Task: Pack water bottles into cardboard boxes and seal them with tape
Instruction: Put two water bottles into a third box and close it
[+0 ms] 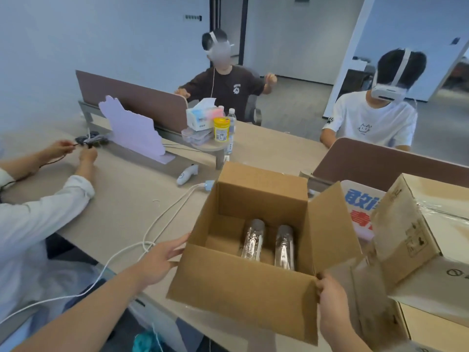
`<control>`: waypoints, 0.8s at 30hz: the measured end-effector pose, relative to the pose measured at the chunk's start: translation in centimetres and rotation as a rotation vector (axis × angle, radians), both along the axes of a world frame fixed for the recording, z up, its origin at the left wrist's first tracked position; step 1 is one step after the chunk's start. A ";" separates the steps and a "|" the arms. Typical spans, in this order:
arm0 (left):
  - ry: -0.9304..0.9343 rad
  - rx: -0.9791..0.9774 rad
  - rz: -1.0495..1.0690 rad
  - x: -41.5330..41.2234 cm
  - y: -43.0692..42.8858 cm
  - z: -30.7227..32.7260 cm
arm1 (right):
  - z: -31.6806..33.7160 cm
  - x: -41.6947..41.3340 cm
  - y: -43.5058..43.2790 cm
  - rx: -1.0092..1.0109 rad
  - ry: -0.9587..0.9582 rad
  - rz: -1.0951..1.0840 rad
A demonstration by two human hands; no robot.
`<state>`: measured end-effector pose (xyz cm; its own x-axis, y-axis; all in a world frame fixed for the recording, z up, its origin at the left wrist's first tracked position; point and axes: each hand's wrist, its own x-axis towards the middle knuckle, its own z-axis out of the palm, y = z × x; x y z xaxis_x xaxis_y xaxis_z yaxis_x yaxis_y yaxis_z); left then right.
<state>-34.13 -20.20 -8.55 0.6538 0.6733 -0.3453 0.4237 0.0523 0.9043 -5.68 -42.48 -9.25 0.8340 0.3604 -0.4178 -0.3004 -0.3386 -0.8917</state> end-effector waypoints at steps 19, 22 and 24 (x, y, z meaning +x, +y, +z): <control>0.245 0.200 0.289 3.4 1.7 0.1 | 2.0 5.4 1.3 -0.094 -0.321 0.583; 0.321 0.211 0.350 4.8 2.3 0.2 | 2.2 5.0 2.8 -0.251 -0.339 0.413; 0.424 0.109 0.339 5.2 2.5 0.9 | 2.2 4.6 3.6 -0.377 -0.352 0.365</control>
<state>-28.96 -17.72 -7.62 0.2129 0.8685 -0.4477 0.7279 0.1646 0.6656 -1.12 -38.90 -7.08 0.7955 0.5297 -0.2942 0.1841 -0.6739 -0.7156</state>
